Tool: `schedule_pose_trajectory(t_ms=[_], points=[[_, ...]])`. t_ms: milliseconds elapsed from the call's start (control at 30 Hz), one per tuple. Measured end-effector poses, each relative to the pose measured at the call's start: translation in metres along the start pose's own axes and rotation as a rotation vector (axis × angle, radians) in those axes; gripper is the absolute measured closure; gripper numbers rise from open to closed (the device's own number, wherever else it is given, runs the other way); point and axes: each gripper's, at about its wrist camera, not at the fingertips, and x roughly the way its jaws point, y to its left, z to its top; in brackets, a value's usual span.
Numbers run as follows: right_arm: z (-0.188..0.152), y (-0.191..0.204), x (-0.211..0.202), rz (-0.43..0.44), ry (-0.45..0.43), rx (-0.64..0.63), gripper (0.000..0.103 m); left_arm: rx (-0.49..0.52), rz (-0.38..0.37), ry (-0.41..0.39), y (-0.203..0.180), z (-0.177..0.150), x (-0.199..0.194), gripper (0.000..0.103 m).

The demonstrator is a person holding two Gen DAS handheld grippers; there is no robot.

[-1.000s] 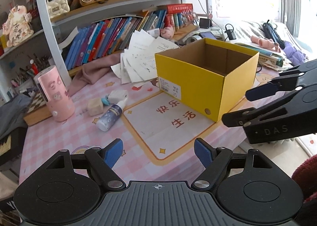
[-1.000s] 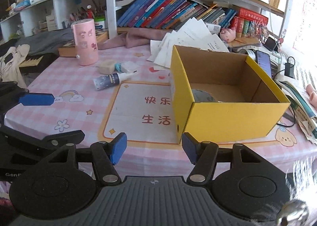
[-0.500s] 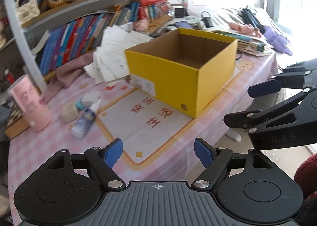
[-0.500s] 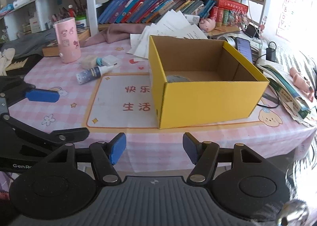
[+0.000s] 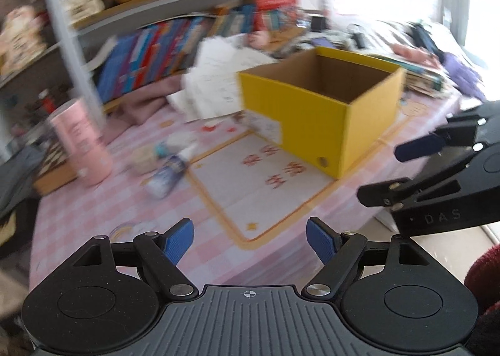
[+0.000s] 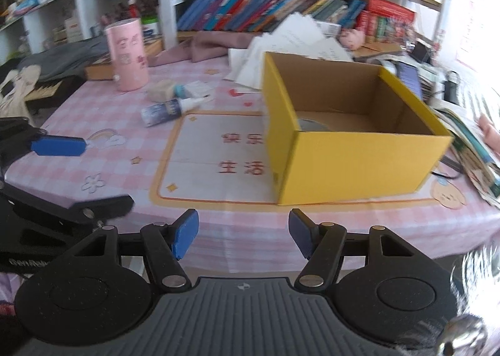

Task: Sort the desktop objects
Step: 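Withdraw both tools from the yellow box back over the table, then approach the white spray bottle with the left tool while the right tool approaches the white power bank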

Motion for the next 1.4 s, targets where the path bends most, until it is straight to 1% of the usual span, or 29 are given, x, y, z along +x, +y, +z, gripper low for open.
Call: schedule_pose_trajectory(t_ms=[133,233,433,667,833,1133,1267,1400], points=[[0.009,0.017,0.011,0.035,0.017,-0.059,0.041,-0.093,0.070,0.001,0.020,-0.010,-0.006,0.022],[0.016,0.029,0.018,0.063,0.011,-0.112,0.041,-0.145,0.109,0.014,0.032,-0.017,-0.008,0.022],[0.031,0.043,0.034,0.101,0.007,-0.174,0.042,-0.195,0.142,0.034,0.046,-0.021,-0.001,0.022],[0.065,0.042,0.069,0.129,0.000,-0.169,0.042,-0.166,0.176,0.039,0.059,-0.005,0.021,0.022],[0.094,0.039,0.094,0.155,-0.008,-0.167,0.042,-0.163,0.173,0.044,0.071,0.011,0.042,0.022],[0.143,0.030,0.135,0.187,-0.022,-0.145,0.042,-0.135,0.140,0.045,0.088,0.042,0.084,0.022],[0.163,0.027,0.156,0.200,-0.007,-0.130,0.042,-0.112,0.120,0.049,0.088,0.052,0.102,0.022],[0.179,0.031,0.177,0.216,0.023,-0.147,0.042,-0.106,0.120,0.063,0.090,0.060,0.122,0.022]])
